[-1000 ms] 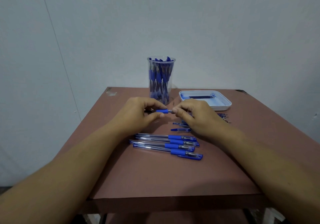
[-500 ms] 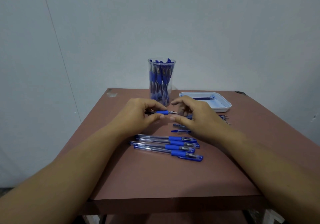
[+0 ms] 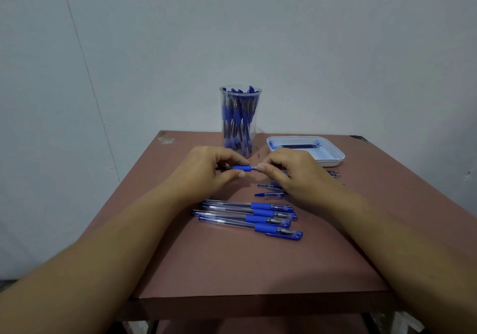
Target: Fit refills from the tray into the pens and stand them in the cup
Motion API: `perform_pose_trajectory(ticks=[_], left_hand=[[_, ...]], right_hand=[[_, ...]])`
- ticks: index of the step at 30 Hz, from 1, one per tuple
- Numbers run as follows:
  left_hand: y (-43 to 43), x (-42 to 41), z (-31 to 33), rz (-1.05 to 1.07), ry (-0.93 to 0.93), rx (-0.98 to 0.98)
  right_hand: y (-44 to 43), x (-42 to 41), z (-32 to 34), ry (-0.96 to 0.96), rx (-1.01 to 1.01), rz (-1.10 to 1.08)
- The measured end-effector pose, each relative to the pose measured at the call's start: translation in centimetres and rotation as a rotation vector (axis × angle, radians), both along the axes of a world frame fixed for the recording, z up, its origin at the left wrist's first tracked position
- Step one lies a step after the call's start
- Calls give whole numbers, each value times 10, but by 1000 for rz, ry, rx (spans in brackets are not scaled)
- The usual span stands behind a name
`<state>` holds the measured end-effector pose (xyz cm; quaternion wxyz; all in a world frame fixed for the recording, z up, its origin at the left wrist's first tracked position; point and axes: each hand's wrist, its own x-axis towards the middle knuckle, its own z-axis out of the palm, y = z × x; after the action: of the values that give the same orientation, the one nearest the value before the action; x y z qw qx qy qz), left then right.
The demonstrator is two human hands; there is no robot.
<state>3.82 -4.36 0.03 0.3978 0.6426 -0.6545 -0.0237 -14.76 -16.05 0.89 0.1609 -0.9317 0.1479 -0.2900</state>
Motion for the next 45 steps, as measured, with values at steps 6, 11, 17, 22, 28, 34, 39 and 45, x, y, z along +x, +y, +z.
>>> perform_pose_trajectory(ticks=[6,11,17,22,28,34,39,45], left_hand=[[1,-2,1,-4,23,-2],[1,-3,1,-14,19,-1],[1,-4,1,-10,23,-5],[-1,-5,0,-2,31,-20],[-3,-5,0,22,9,-27],[-1,5,-2,65,-12,14],[-2,6,-4,67,-20,38],[-4,9,-6,70,-15,31]], right_hand=[[-1,0,-1,29,31,-2],[-1,-1,0,29,41,-15],[1,-1,1,-20,9,17],[2,-1,0,-30,50,-16],[0,-1,1,-19,80,-45],[-12,-26,12,298,92,-24],[-11,-24,9,404,59,-47],[-13,-23,9,158,164,-118]])
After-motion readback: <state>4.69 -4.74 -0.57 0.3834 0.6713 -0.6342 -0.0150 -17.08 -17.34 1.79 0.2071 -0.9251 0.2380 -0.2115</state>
